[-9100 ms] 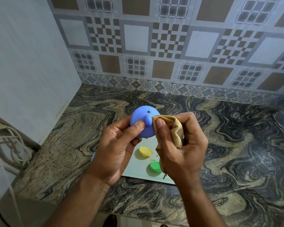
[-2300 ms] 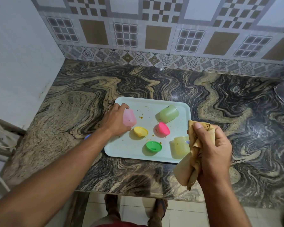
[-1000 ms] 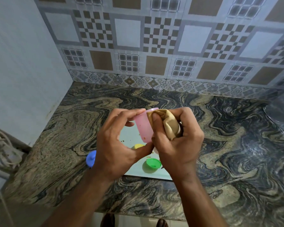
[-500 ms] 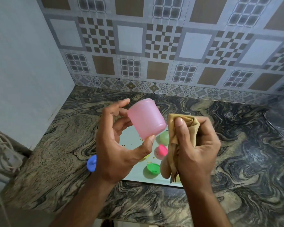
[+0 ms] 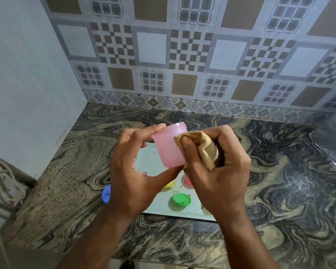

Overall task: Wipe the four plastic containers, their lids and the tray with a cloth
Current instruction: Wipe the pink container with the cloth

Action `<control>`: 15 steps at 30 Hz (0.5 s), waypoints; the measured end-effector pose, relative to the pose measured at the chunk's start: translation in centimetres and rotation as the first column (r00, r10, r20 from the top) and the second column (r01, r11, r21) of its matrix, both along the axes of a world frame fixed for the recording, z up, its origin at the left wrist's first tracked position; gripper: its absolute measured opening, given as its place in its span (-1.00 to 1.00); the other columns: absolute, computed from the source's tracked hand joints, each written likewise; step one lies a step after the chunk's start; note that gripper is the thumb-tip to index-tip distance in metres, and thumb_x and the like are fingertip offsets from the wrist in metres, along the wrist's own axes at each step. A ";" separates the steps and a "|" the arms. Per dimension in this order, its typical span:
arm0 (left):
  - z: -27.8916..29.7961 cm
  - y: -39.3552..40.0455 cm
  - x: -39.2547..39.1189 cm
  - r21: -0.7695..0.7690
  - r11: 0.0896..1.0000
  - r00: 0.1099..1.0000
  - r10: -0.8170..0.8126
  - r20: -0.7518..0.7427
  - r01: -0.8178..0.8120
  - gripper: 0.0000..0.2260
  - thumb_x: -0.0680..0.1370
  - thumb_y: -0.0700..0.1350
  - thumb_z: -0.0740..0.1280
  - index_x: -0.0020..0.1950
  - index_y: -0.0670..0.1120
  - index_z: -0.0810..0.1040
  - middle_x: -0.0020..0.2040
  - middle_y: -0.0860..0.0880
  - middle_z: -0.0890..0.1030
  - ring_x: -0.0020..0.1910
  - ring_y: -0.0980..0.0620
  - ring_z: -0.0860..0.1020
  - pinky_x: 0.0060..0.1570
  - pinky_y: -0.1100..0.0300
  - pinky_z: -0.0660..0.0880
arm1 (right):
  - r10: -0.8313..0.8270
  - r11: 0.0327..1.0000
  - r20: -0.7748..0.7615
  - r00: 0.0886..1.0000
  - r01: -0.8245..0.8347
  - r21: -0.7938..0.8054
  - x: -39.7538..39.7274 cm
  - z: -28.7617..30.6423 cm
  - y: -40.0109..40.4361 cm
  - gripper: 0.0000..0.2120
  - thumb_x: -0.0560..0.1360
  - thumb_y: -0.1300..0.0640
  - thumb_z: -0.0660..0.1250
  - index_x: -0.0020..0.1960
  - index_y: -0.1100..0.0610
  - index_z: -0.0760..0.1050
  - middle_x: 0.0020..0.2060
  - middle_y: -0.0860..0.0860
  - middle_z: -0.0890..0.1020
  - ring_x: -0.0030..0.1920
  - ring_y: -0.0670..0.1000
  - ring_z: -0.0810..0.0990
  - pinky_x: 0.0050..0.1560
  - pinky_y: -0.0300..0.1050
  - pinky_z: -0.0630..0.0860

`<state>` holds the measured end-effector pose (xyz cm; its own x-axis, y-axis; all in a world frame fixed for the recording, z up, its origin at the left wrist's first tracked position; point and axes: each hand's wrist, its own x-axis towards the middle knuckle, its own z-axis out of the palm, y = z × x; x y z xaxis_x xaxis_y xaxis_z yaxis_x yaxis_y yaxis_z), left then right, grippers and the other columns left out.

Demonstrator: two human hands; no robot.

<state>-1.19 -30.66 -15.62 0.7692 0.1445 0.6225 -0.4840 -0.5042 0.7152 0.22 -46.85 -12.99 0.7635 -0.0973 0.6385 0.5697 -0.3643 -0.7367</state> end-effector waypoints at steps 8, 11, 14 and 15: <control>-0.5 -0.3 -0.1 -0.356 0.930 0.994 -0.104 -0.033 0.086 -0.38 0.31 -0.06 0.67 0.26 0.01 0.44 0.27 0.00 0.58 0.22 -0.18 0.63 0.19 -0.32 0.57 | 0.138 0.923 -0.146 0.980 -0.074 0.378 0.3 0.0 -1.0 -0.85 0.59 0.16 0.47 -0.12 0.07 0.54 -0.37 -0.17 0.59 -0.41 -0.13 0.48 -0.38 -0.25 0.43; -0.6 -0.8 -0.1 -0.497 0.853 0.981 -0.194 -0.022 0.157 -0.37 0.32 -0.18 0.65 0.28 -0.01 0.40 0.29 -0.07 0.54 0.23 -0.22 0.64 0.15 -0.39 0.58 | 0.158 0.902 -0.155 0.975 -0.079 0.424 -1.5 -1.0 -0.1 -0.88 0.57 0.16 0.45 -0.10 0.09 0.53 -0.36 -0.09 0.61 -0.43 -0.05 0.53 -0.41 -0.21 0.47; -0.6 -1.0 -0.1 -0.480 0.855 0.973 -0.229 -0.011 0.196 -0.32 0.37 -0.22 0.61 0.39 0.05 0.41 0.35 -0.08 0.48 0.32 -0.21 0.60 0.25 -0.35 0.56 | 0.194 0.872 -0.174 0.965 -0.089 0.481 -2.2 -1.5 0.6 -0.88 0.56 0.20 0.45 -0.09 0.16 0.52 -0.39 0.03 0.61 -0.52 0.14 0.54 -0.59 0.04 0.44; -0.6 -0.8 -0.1 -0.460 0.866 0.974 -0.226 -0.015 0.194 -0.33 0.38 -0.21 0.61 0.40 0.05 0.41 0.36 -0.04 0.49 0.34 -0.20 0.59 0.28 -0.33 0.55 | 0.204 0.869 -0.172 0.964 -0.098 0.484 -2.2 -1.7 0.6 -0.87 0.55 0.19 0.45 -0.09 0.18 0.52 -0.41 0.08 0.59 -0.54 0.09 0.51 -0.64 0.11 0.41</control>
